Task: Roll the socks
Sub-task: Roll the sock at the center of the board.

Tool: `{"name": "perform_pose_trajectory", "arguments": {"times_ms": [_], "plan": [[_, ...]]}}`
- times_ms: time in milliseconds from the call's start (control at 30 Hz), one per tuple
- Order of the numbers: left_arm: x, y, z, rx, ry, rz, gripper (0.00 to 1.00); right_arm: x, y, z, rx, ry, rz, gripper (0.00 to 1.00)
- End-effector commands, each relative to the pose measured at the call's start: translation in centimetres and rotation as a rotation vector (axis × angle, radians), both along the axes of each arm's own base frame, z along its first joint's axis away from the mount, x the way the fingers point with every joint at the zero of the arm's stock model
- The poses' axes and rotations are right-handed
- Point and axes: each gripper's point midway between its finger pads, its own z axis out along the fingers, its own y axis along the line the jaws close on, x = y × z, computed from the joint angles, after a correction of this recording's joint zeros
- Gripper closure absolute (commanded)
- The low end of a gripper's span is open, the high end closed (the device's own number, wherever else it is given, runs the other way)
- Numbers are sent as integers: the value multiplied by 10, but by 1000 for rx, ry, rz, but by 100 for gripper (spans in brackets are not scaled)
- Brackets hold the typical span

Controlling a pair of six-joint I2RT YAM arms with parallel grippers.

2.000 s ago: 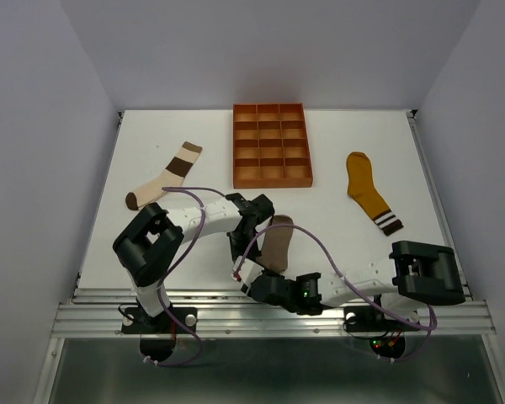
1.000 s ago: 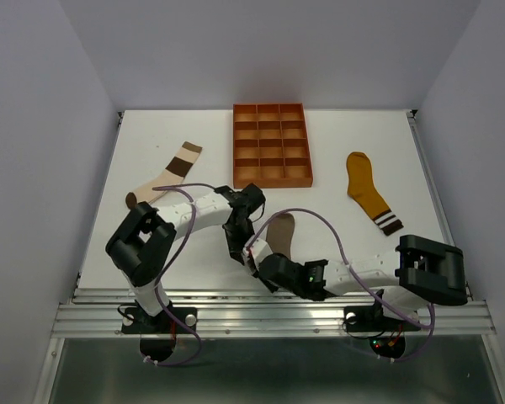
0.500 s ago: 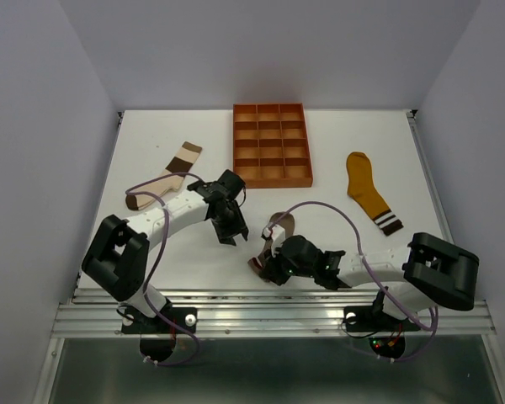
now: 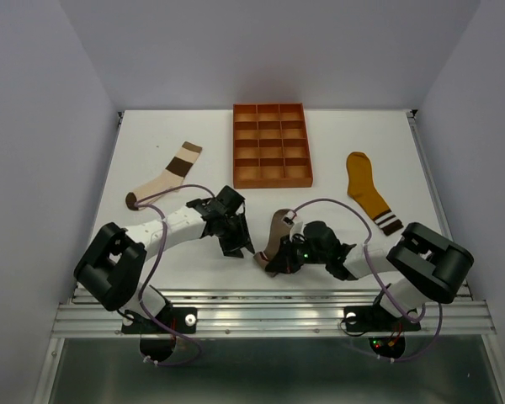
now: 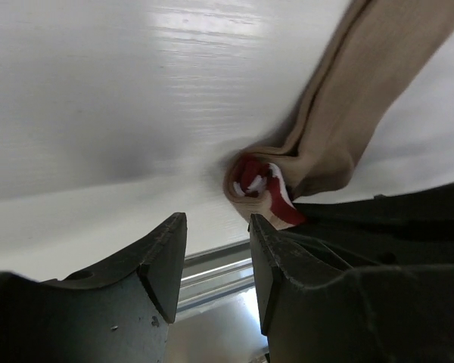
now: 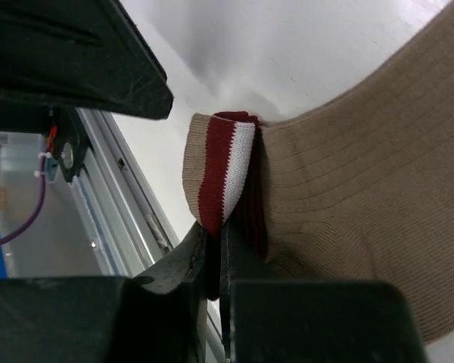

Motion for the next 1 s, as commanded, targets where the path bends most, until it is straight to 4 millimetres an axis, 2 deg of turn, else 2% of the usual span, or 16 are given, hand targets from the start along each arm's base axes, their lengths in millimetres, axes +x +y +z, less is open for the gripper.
{"name": "perform_pose_trajectory", "arguments": {"times_ms": [0, 467, 733, 933, 967], "plan": [[7, -24, 16, -115, -84, -68, 50, -9, -4, -5, 51, 102, 5, 99], [2, -36, -3, -145, -26, -110, 50, -1, -16, -12, 57, 153, -56, 99], [-8, -40, -14, -157, 21, -163, 50, 1, -19, -20, 41, 185, -81, 99], [-13, -46, -19, -185, 42, -183, 52, 4, -20, -21, 38, 188, -87, 99], [-12, -48, -19, -187, 43, -189, 56, 5, -19, -22, 37, 186, -85, 99]]}}
